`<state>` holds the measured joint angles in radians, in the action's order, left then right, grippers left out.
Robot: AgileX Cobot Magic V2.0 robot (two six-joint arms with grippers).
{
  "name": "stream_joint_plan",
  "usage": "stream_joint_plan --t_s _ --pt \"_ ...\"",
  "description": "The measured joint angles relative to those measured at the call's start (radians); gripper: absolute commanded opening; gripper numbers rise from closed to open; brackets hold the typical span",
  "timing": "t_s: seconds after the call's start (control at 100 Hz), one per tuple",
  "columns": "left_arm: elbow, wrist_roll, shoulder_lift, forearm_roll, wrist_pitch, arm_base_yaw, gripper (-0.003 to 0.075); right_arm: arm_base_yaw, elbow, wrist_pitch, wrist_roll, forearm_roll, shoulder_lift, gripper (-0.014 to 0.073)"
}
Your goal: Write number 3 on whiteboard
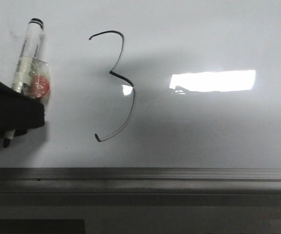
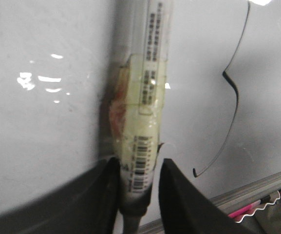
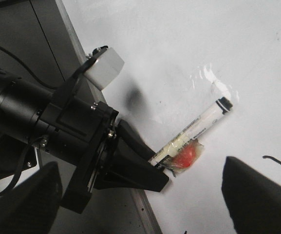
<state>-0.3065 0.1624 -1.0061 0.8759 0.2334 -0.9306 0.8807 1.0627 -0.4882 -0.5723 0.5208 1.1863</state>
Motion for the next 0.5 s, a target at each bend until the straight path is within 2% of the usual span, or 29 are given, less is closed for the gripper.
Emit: stream_joint_plan --t_s 0.05,0.11,0.5 --pt "-0.001 0.0 0.0 -0.003 0.0 0.0 0.0387 0.0 0.0 0.0 0.0 0.0 0.0 0.0594" --pt "-0.004 0.0 0.0 -0.007 0.0 -0.004 0.0405 0.0 0.0 -0.002 0.0 0.0 0.0 0.0594" --pt "0.014 0.044 0.074 -0.005 0.0 -0.006 0.0405 0.0 0.0 -0.02 0.0 0.0 0.0 0.0594"
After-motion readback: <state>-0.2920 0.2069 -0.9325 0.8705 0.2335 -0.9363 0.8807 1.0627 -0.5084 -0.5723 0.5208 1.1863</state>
